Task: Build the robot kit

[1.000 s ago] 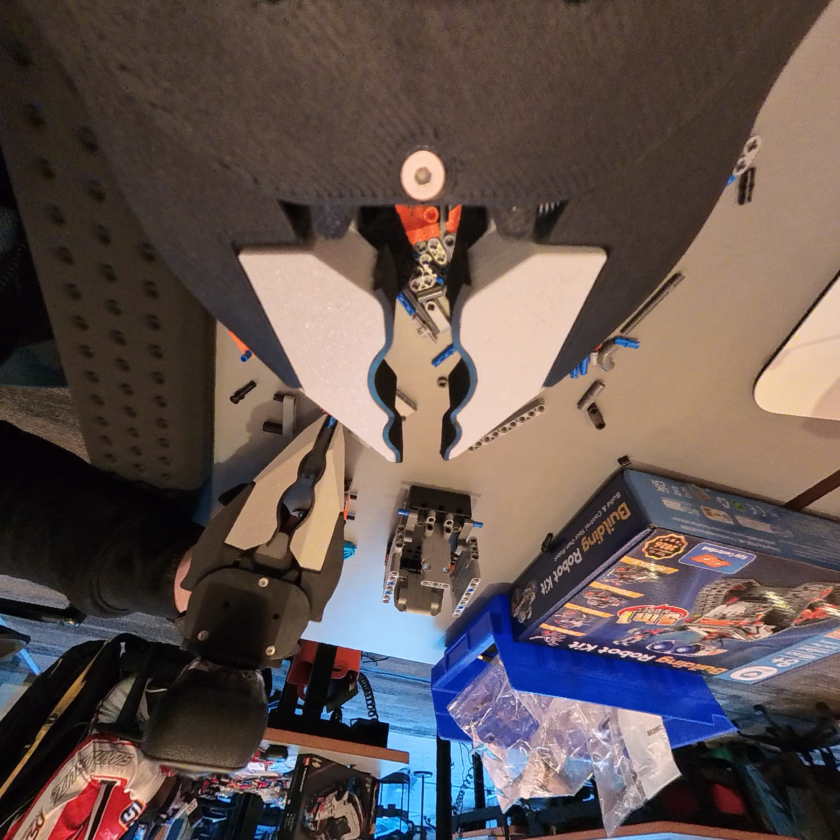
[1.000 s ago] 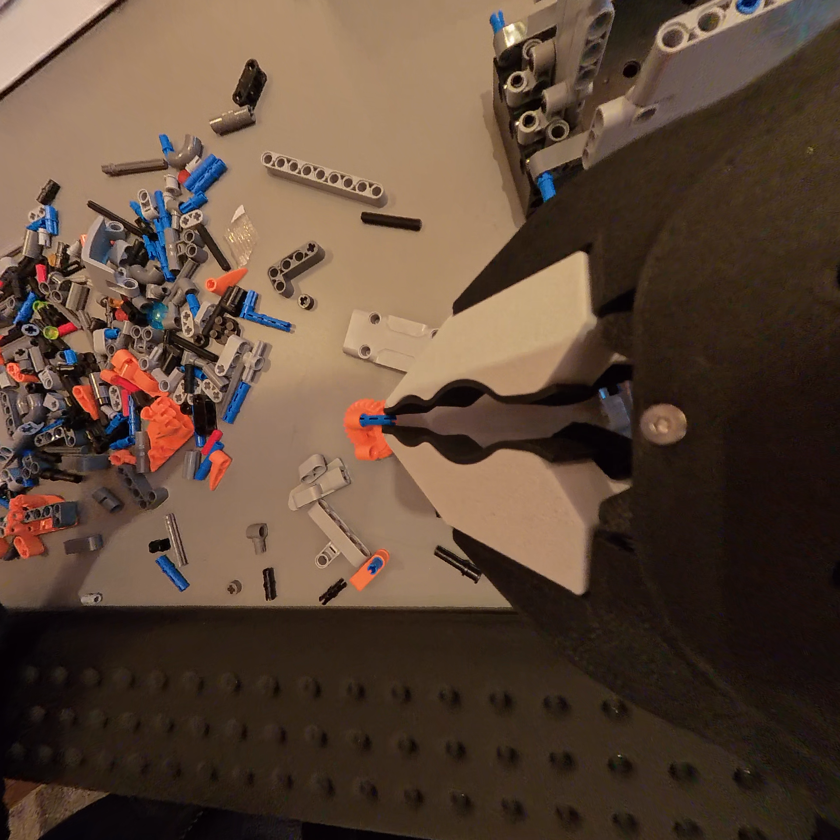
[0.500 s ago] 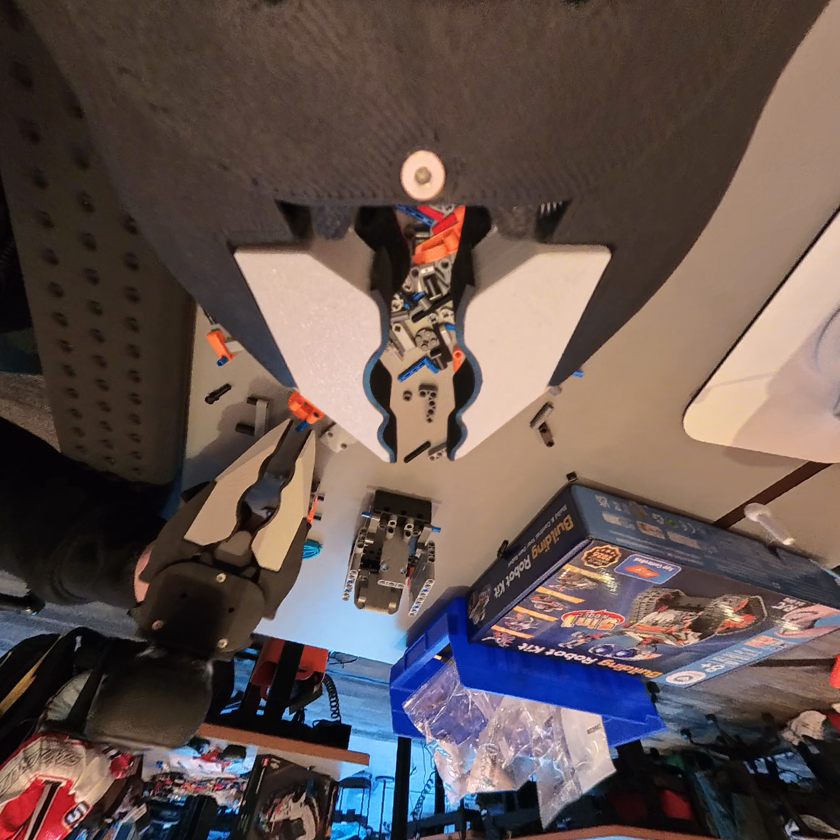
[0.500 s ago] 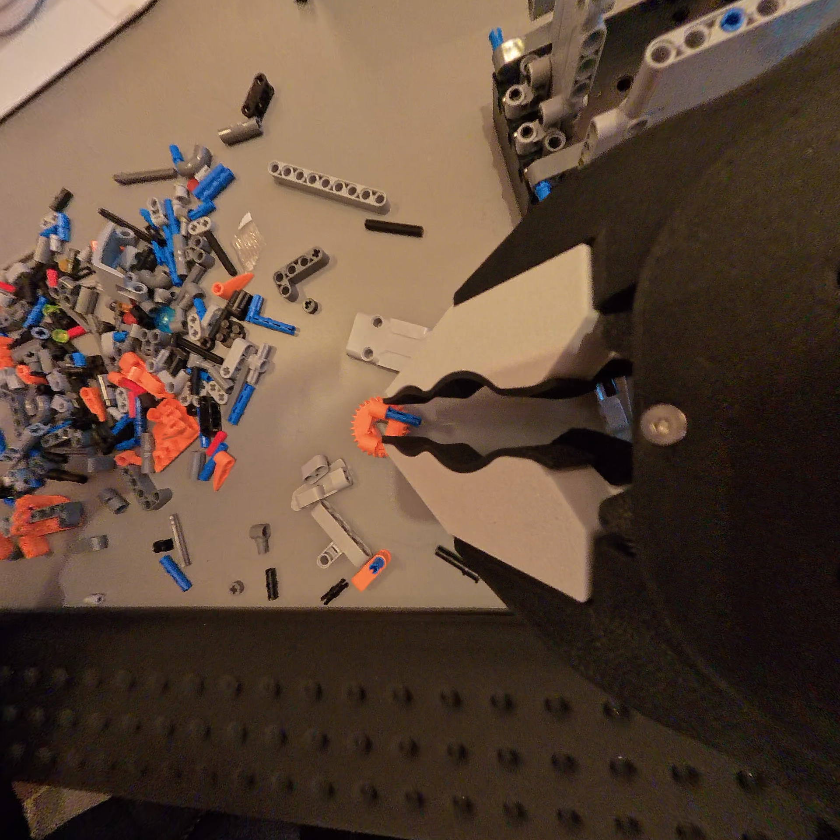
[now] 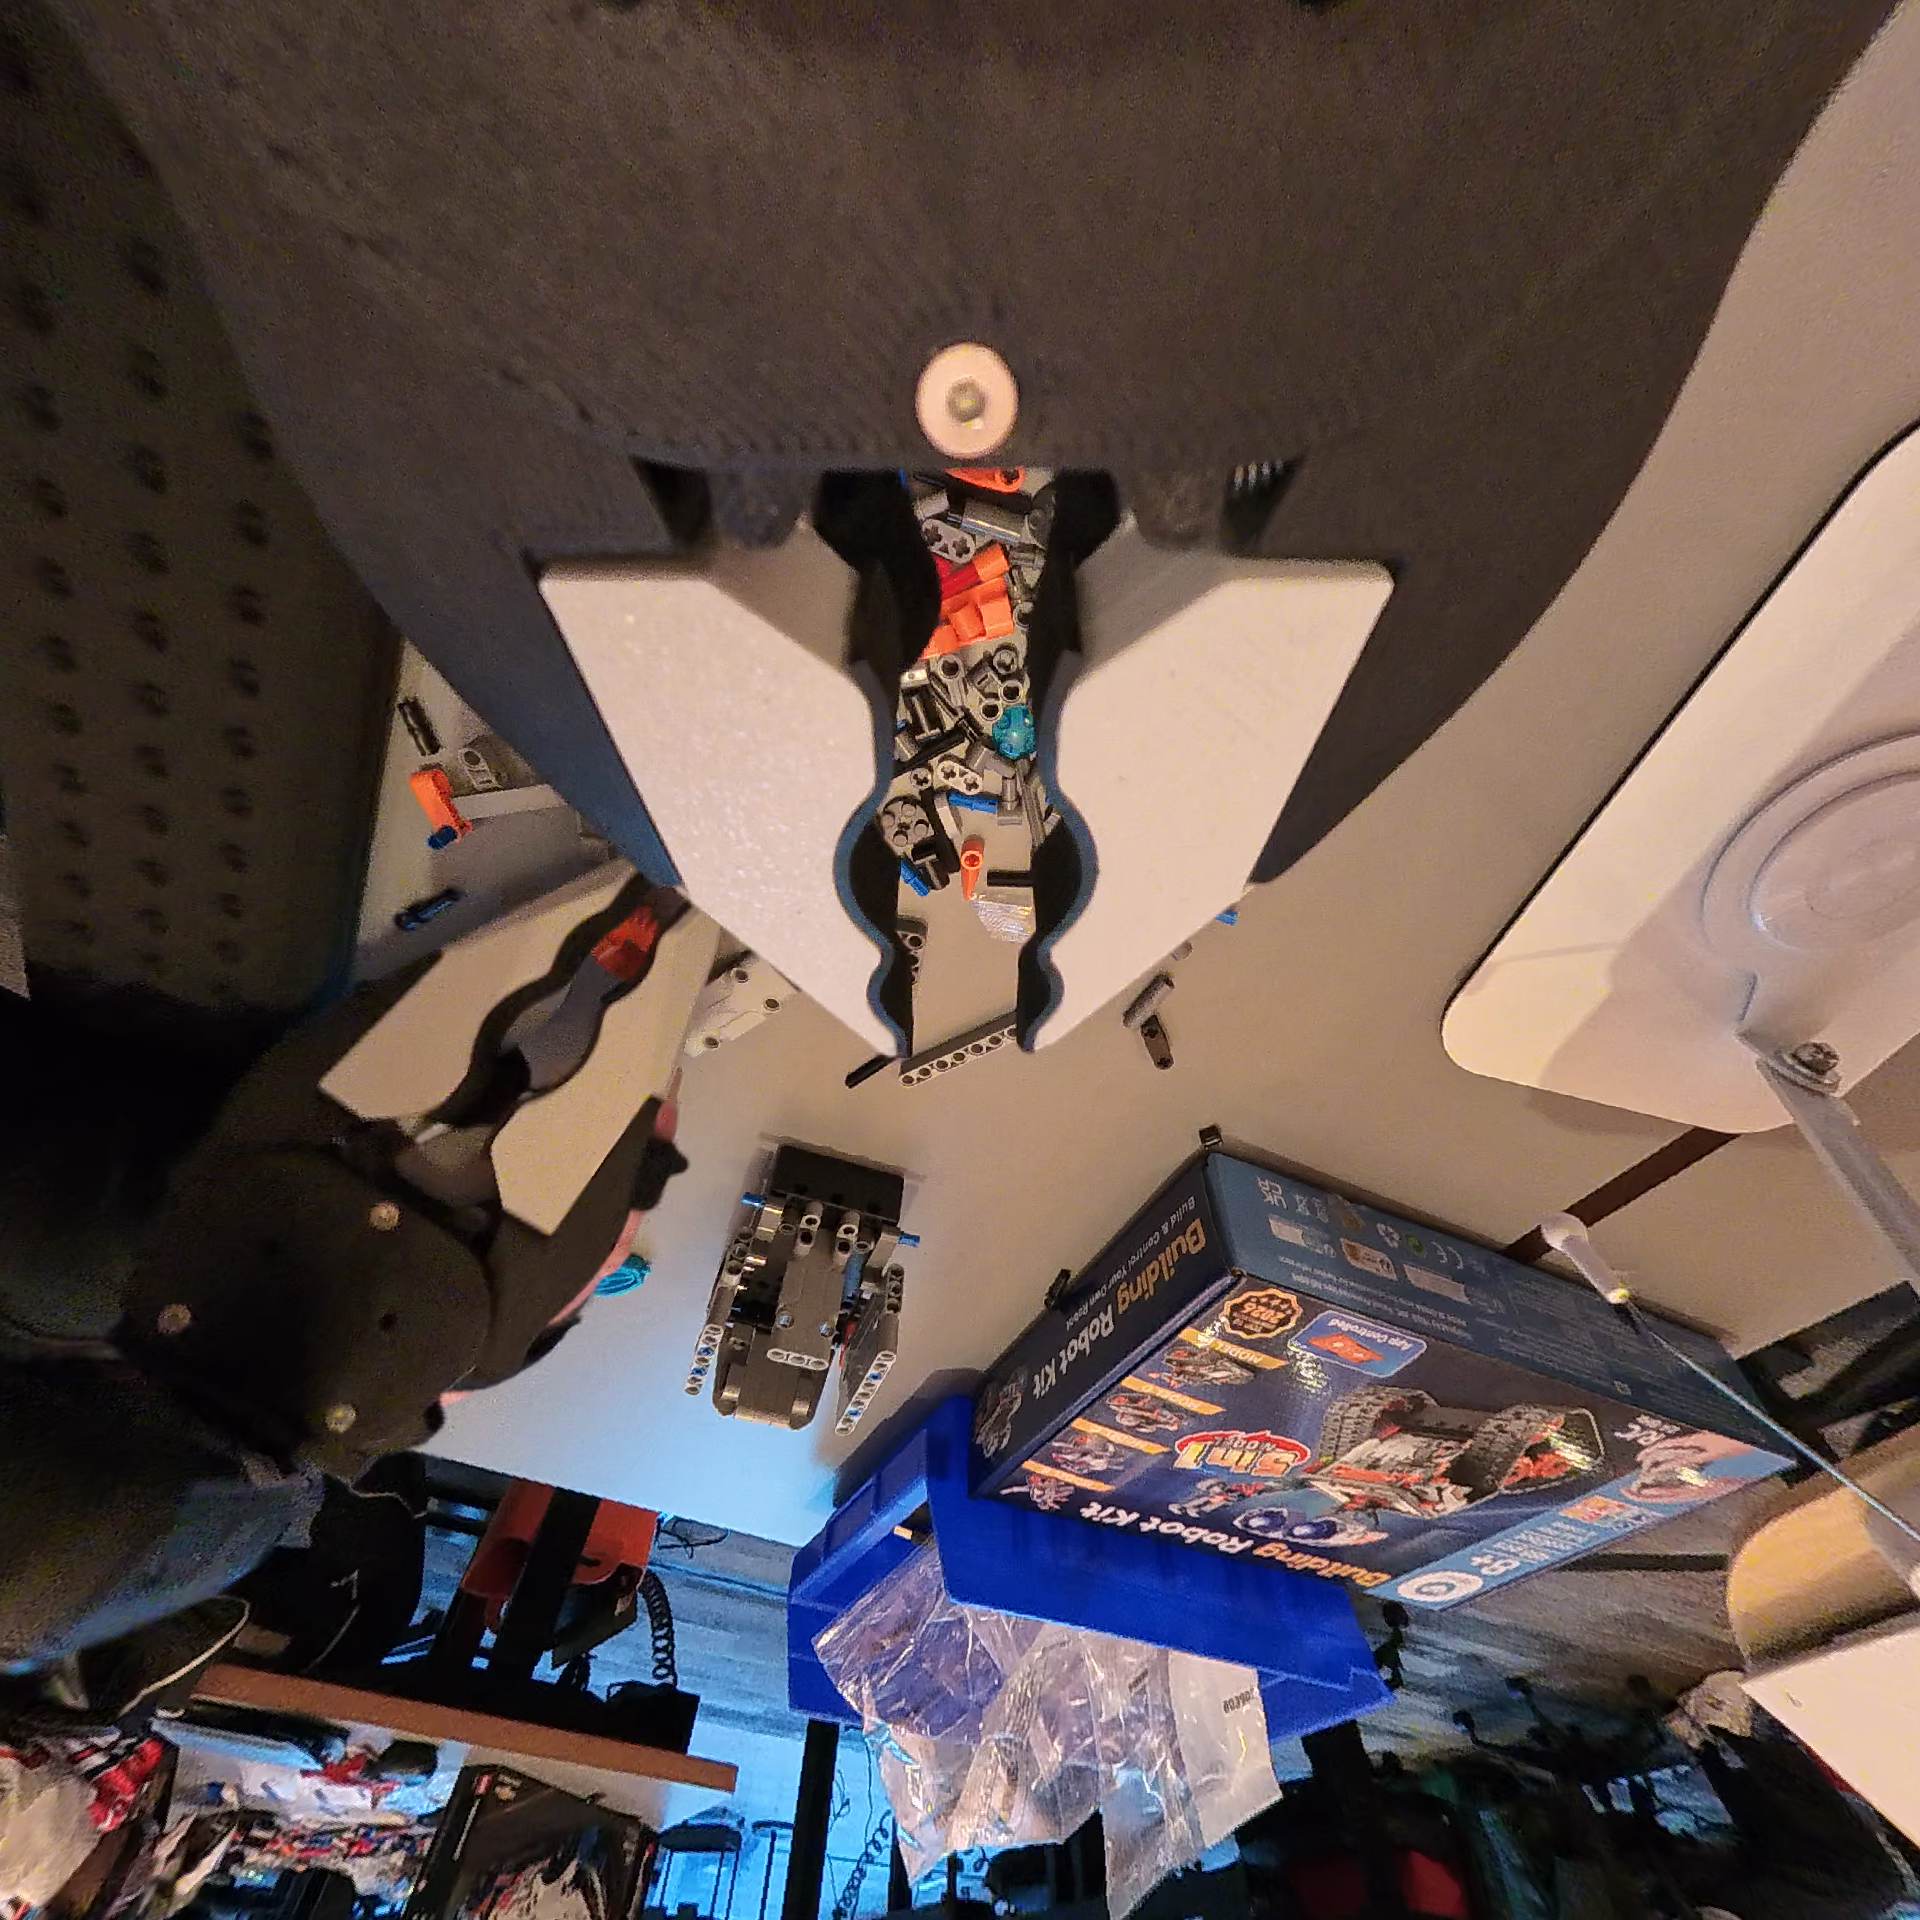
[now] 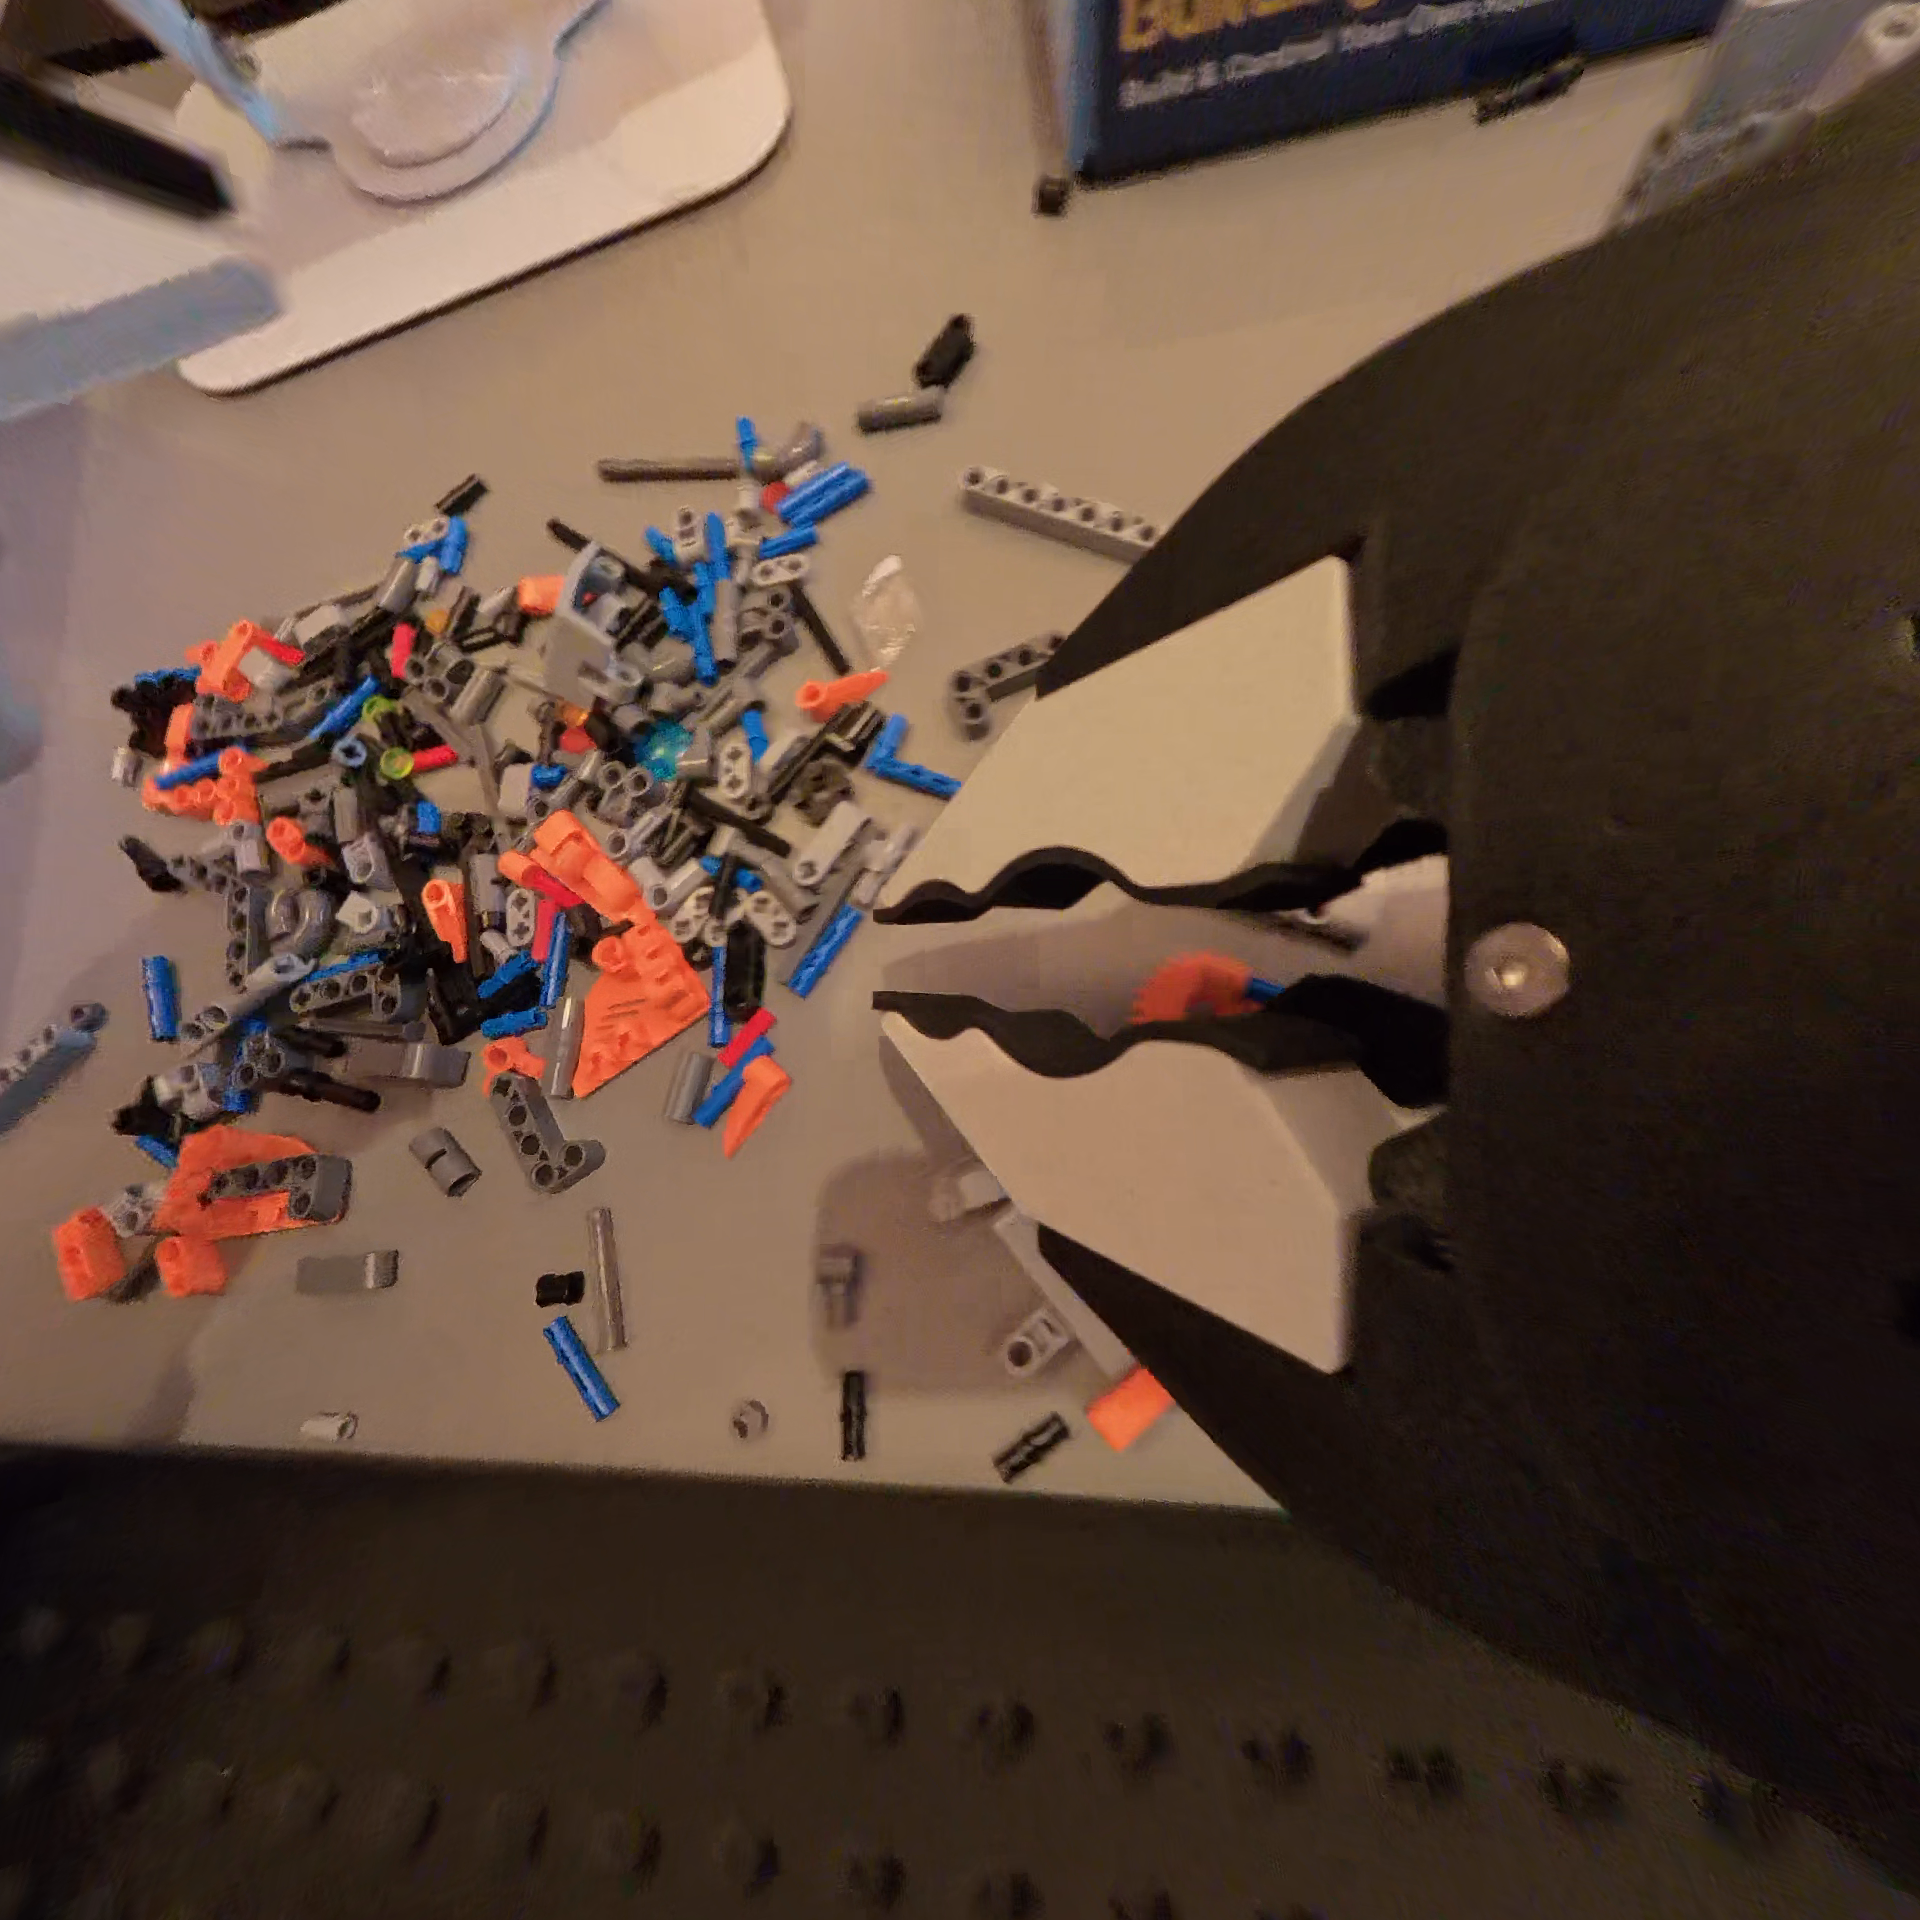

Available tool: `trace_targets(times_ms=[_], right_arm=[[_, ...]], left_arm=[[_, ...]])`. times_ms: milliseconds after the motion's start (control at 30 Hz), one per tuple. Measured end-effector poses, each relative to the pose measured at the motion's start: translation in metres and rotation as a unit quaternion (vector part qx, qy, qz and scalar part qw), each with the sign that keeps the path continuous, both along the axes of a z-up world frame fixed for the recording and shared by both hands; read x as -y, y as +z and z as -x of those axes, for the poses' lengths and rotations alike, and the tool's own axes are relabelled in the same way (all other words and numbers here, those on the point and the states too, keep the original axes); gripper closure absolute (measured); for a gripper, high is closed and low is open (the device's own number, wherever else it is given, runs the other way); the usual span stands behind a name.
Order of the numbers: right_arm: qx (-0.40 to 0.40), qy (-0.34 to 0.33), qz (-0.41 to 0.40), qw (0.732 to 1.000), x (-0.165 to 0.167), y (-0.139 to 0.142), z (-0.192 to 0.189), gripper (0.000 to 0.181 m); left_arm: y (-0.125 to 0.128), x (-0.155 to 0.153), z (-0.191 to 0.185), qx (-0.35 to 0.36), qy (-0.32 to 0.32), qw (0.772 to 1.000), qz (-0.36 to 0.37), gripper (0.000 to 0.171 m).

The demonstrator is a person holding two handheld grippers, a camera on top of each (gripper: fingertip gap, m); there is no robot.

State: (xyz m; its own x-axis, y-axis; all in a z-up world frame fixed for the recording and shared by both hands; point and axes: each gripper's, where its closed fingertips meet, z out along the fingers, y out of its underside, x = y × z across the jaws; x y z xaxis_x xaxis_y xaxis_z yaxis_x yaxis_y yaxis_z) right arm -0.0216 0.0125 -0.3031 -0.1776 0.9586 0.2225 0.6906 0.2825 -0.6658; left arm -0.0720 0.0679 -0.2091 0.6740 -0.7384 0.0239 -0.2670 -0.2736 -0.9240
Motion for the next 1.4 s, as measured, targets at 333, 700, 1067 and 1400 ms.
trace_targets(times_ms=[333,700,1067,1400], right_arm=[[0.079,0.004,0.017,0.997,-0.003,-0.032,0.022,0.167],[0.07,-0.006,0.072,0.995,-0.003,-0.028,0.01,0.172],[0.078,0.006,0.097,0.992,0.005,-0.034,0.003,0.178],[0.012,-0.004,0.112,0.994,0.0,-0.007,0.002,0.179]], left_arm=[[-0.007,0.0,-0.005,0.01,-0.002,1.0,0.019,0.155],[-0.009,0.0,-0.004,0.012,-0.001,1.0,0.026,0.155],[-0.014,0.003,-0.011,0.002,-0.019,0.999,0.033,0.155],[-0.02,0.008,-0.017,-0.01,-0.037,0.998,0.039,0.155]])
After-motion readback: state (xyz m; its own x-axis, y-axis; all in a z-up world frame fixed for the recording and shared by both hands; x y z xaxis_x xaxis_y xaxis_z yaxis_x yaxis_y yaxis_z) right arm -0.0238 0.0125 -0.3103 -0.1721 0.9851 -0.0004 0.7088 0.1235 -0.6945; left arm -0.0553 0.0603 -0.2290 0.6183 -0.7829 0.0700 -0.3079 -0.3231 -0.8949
